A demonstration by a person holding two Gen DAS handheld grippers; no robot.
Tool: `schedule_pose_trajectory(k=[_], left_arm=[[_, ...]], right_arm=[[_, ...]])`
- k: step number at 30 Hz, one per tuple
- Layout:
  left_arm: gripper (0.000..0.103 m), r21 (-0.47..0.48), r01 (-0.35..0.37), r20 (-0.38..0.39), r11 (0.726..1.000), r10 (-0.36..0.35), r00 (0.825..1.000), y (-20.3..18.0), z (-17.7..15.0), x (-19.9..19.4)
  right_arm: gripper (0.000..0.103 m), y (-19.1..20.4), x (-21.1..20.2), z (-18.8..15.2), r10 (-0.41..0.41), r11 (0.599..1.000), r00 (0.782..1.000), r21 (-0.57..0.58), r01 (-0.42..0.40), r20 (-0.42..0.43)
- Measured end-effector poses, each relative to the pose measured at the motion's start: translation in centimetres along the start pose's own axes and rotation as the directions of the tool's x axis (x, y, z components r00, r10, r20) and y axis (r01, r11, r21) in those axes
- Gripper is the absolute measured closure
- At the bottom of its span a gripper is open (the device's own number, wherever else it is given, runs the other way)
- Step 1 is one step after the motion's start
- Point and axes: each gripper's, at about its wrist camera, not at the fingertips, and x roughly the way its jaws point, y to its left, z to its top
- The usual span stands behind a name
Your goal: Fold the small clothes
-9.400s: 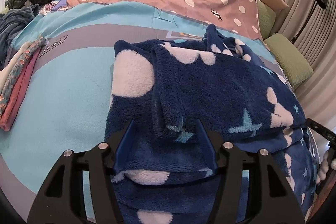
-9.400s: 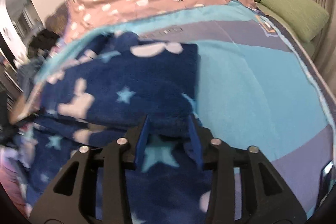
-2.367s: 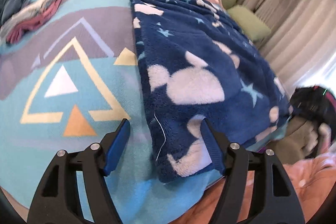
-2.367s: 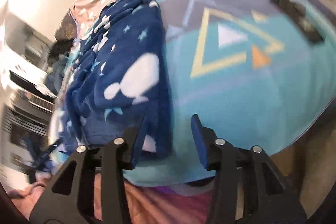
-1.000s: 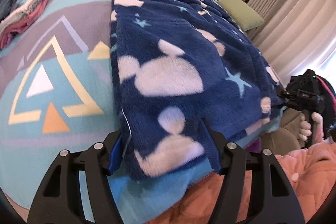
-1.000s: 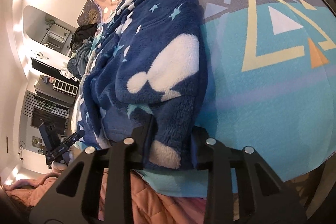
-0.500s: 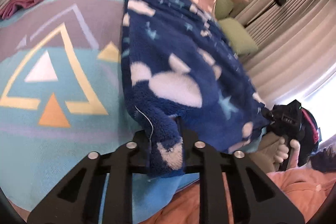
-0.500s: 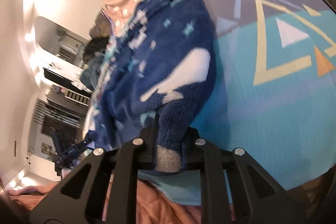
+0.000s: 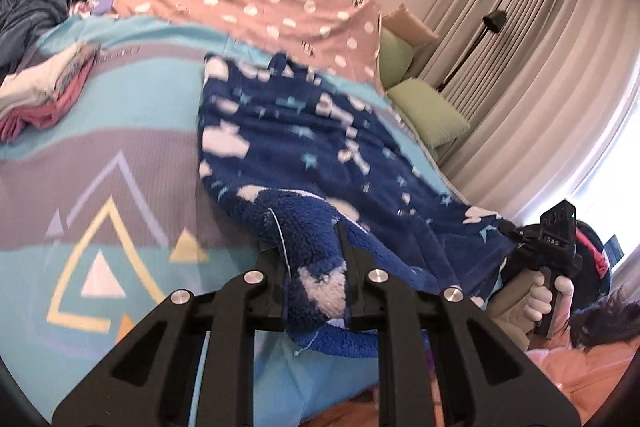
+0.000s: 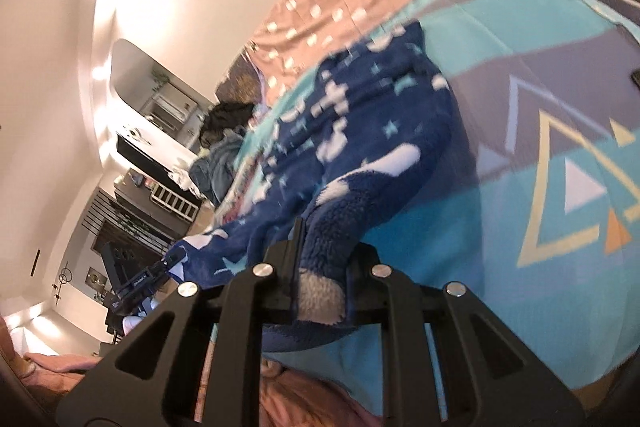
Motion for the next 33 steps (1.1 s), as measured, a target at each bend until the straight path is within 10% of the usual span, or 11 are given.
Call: schedule_pose_trajectory(k=[33], left_arm=[[0.085, 0.129, -0.099, 0.221, 0.987, 0.069, 0.973, -1.7, 13.4, 0.9]], right_arm=[[0.087, 5.5, 2.9, 13.1, 0.069, 0.978, 0.978, -0.208, -0.027, 0.198]])
